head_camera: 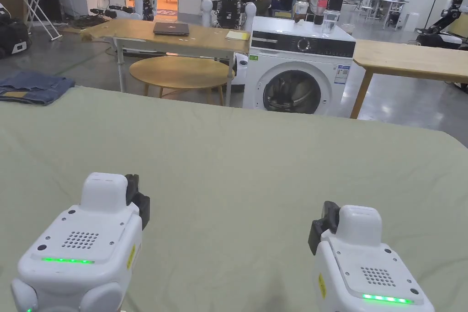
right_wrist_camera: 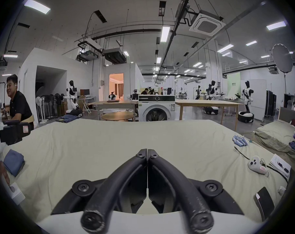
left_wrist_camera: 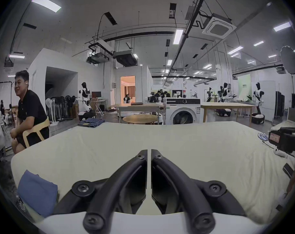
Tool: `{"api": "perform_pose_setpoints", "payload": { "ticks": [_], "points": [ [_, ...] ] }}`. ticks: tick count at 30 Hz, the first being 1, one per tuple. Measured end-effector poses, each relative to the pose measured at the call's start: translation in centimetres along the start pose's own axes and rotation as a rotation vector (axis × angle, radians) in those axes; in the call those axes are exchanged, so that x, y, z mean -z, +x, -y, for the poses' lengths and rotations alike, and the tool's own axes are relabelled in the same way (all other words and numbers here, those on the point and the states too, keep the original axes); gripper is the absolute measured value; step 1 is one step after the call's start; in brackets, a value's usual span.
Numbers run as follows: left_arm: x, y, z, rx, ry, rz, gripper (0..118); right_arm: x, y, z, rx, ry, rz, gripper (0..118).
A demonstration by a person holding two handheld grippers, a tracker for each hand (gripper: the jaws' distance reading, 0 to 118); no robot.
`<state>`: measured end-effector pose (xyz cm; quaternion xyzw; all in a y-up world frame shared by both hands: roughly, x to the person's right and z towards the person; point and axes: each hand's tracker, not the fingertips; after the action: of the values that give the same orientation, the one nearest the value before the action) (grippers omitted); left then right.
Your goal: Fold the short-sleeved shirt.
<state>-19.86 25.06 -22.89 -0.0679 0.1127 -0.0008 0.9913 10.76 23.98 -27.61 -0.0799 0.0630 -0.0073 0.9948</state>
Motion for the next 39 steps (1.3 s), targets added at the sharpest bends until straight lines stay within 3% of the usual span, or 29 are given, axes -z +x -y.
{"api": "perform_pose_setpoints", "payload": {
  "ticks": [1, 3, 5, 9, 10, 14, 19, 26, 29, 32, 39],
  "points": [
    [0.0, 0.1, 0.0, 0.006, 0.002, -0.003, 10, -0.1, 0.0, 0.0, 0.005, 0.005, 0.01, 11],
    [-0.1, 0.1, -0.2, 0.01, -0.007, 0.005, 34, -0.1, 0.0, -0.1, 0.008, 0.016, 0.016, 44],
    [-0.2, 0.1, -0.2, 0.006, -0.006, 0.012, 58, -0.1, 0.1, -0.1, 0.006, 0.022, 0.013, 66],
    [-0.5, 0.2, -0.4, 0.011, 0.022, 0.009, 89, 0.1, -0.2, -0.4, -0.032, 0.02, 0.018, 84],
    [-0.6, 0.2, -0.4, 0.011, 0.035, 0.014, 91, 0.2, -0.2, -0.4, -0.034, 0.022, 0.02, 91],
    [-0.8, 0.3, -0.7, 0.029, 0.077, 0.005, 92, 0.4, -0.1, -0.5, -0.008, 0.02, 0.017, 102],
    [-0.6, 0.2, -0.7, 0.048, 0.075, -0.011, 92, 0.5, 0.0, -0.5, -0.022, 0.017, 0.031, 103],
    [-0.5, -0.8, -0.4, -0.021, 0.062, -0.028, 92, 0.6, 0.7, -0.7, 0.036, 0.022, -0.023, 103],
    [-0.5, -1.3, -0.4, -0.038, 0.068, -0.026, 92, 1.3, 0.3, -0.7, 0.006, -0.004, 0.048, 103],
    [-1.0, -1.8, -0.3, -0.091, 0.141, 0.005, 92, 1.8, 0.0, -0.5, -0.003, -0.023, 0.057, 103],
    [-0.9, -1.6, -0.5, -0.018, 0.167, -0.045, 92, 2.1, -0.7, -0.3, 0.003, -0.046, 0.072, 103]
  ]
}}
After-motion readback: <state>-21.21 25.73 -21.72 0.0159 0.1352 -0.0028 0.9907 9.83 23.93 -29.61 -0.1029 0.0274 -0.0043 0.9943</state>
